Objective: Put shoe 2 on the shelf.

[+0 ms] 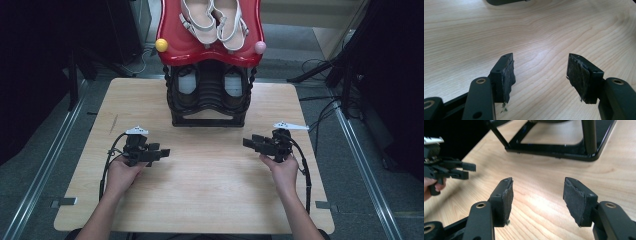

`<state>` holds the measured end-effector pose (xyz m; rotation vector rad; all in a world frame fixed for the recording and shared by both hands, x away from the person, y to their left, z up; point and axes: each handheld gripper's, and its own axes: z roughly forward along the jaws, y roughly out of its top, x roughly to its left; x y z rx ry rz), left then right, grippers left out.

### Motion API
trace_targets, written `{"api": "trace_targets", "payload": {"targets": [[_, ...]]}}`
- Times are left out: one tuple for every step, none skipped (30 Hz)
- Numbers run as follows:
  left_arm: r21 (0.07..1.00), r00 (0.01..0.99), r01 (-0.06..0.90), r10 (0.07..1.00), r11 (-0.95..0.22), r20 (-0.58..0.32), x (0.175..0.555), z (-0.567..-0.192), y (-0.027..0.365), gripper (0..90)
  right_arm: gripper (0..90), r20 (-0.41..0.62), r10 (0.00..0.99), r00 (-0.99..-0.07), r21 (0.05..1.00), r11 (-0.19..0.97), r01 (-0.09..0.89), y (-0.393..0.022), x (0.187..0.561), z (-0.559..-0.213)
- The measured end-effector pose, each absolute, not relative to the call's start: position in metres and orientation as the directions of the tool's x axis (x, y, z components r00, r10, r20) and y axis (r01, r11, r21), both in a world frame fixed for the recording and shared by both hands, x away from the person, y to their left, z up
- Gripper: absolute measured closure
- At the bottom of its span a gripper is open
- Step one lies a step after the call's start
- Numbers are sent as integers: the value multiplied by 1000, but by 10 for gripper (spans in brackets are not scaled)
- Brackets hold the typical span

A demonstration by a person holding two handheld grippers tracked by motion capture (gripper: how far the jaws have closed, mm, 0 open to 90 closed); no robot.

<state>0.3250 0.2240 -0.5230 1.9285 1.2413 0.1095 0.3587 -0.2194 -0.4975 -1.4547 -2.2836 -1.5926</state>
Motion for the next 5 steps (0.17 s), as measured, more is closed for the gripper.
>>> {"api": "trace_targets", "payload": {"targets": [[672,512,718,790,-180,-336,325,-523,223,380,421,469,674,-570,732,64,678,-219,359,-499],[673,516,717,787,-179,-340,324,-523,221,378,420,464,675,-574,730,76,679,-218,359,-500],[674,520,716,783,-181,-341,324,-523,220,373,420,456,677,-577,730,86,678,-217,359,-501],[675,523,715,780,-182,-344,324,-523,219,366,419,455,675,-581,729,92,678,-216,358,-502],[675,523,715,780,-182,-344,324,-523,219,355,417,451,673,-587,731,99,675,-215,358,-503]]}}
